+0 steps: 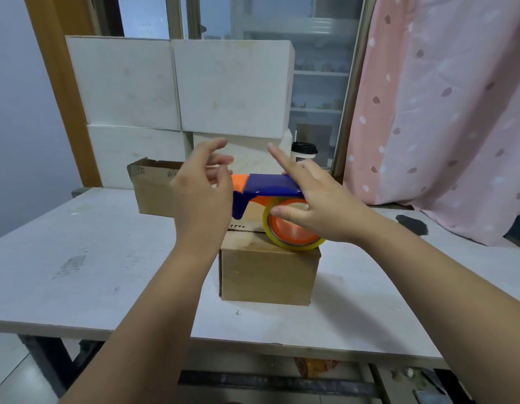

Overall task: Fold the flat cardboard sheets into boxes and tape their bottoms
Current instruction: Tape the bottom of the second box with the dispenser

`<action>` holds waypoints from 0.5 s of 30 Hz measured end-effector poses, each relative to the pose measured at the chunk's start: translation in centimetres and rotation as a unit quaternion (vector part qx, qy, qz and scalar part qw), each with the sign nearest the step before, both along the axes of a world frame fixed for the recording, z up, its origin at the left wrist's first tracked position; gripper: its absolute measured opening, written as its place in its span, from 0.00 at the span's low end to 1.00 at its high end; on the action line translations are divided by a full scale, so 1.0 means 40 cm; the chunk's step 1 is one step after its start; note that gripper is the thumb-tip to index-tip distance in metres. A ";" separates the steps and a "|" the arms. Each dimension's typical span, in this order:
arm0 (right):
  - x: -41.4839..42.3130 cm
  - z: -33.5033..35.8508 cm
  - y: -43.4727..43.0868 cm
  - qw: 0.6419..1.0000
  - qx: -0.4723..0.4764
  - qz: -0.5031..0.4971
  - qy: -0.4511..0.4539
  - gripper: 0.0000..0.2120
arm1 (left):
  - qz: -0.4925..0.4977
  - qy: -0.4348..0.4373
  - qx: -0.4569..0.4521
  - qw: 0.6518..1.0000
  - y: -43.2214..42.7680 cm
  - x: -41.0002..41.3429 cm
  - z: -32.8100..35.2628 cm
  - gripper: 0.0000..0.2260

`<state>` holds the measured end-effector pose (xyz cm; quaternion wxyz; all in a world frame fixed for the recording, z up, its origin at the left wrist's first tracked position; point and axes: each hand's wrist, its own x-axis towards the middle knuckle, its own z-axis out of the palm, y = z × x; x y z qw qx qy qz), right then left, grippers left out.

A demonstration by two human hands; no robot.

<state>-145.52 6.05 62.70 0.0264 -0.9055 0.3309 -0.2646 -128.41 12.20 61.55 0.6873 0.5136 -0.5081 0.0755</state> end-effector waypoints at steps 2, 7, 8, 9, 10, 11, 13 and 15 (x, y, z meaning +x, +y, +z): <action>-0.001 -0.003 -0.002 1.000 0.009 -0.005 0.011 0.37 | -0.047 0.117 -0.017 0.992 0.000 0.015 0.007 0.11; -0.027 -0.020 -0.004 0.996 0.063 -0.008 -0.060 0.24 | -0.144 0.357 -0.044 0.922 0.005 0.055 0.023 0.06; -0.036 -0.025 -0.004 0.995 0.069 0.001 -0.078 0.19 | -0.163 0.384 -0.047 0.908 0.005 0.063 0.017 0.06; -0.045 -0.030 -0.003 0.993 0.074 0.009 -0.094 0.17 | -0.177 0.407 -0.045 0.895 0.005 0.070 0.008 0.06; -0.054 -0.035 -0.002 0.991 0.078 0.015 -0.107 0.17 | -0.183 0.430 -0.037 0.883 0.004 0.075 -0.005 0.06; -0.063 -0.040 -0.002 0.989 0.083 0.016 -0.118 0.18 | -0.186 0.455 -0.023 0.870 0.002 0.078 -0.020 0.06; -0.076 -0.047 0.000 0.986 0.097 0.016 -0.135 0.18 | -0.190 0.519 0.017 0.833 -0.002 0.079 -0.056 0.06; -0.083 -0.051 0.004 0.983 0.109 0.021 -0.148 0.17 | -0.190 0.570 0.073 0.796 -0.006 0.076 -0.096 0.04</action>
